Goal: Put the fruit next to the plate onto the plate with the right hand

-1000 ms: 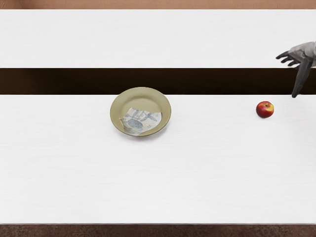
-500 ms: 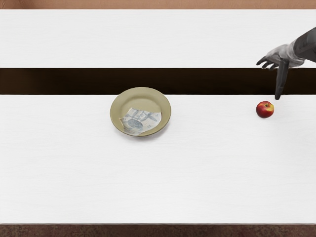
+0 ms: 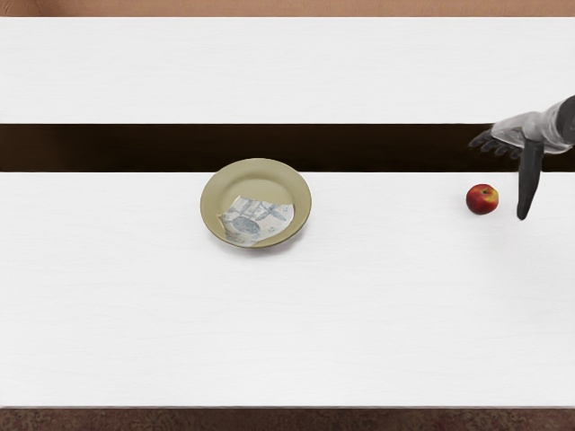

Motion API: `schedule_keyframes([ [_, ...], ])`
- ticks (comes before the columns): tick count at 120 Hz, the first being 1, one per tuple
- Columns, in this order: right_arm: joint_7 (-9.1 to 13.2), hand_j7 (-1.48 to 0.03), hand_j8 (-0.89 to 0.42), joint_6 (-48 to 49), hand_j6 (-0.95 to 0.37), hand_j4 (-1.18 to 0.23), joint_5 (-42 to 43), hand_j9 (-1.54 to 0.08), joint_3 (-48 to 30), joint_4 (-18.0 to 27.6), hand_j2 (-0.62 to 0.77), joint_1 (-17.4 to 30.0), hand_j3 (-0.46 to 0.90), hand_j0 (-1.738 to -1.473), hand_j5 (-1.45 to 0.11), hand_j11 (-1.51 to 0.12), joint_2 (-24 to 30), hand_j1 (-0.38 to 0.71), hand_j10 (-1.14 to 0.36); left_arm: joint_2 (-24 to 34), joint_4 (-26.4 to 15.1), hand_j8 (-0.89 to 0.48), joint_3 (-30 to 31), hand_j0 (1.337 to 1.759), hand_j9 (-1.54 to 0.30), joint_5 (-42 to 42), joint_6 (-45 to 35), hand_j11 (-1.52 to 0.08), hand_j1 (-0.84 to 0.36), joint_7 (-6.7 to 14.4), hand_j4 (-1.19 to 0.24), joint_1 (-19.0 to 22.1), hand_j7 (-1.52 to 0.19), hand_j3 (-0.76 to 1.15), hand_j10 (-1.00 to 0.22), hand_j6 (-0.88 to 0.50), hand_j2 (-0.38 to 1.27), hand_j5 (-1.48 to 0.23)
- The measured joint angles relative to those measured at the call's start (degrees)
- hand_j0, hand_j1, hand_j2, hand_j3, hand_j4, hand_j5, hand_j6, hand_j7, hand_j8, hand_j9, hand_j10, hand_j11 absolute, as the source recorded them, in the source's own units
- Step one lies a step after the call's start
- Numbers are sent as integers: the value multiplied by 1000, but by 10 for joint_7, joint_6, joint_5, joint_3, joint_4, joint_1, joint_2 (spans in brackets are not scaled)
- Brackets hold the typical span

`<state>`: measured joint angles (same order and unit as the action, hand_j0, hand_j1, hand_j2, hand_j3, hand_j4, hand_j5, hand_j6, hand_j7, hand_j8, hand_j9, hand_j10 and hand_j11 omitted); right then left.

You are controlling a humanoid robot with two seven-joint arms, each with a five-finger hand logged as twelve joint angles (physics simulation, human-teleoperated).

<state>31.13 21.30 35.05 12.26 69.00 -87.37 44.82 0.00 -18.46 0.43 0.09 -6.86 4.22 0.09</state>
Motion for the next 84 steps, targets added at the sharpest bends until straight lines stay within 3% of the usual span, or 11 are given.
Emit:
schedule_keyframes([
  [31, 33, -43, -37, -143, -38, -37, 35, -44, 17, 10, -6, 18, 0, -1658, -44, -43, -58, -310, -36, 0, 0, 0, 0, 1658, 0, 0, 0, 0, 349, 0, 0, 0, 0, 0, 0, 0, 0, 0],
  [66, 38, -40, -35, -180, -36, -34, 57, -40, 18, 5, -5, 49, 0, -1658, -40, -40, -77, -314, -33, 0, 0, 0, 0, 1658, 0, 0, 0, 0, 349, 0, 0, 0, 0, 0, 0, 0, 0, 0],
  [84, 39, -124, -99, -194, -101, -99, 58, -124, 18, 4, -18, 60, 0, -1658, -124, -124, -85, -236, -98, 0, 0, 0, 0, 1658, 0, 0, 0, 0, 349, 0, 0, 0, 0, 0, 0, 0, 0, 0],
])
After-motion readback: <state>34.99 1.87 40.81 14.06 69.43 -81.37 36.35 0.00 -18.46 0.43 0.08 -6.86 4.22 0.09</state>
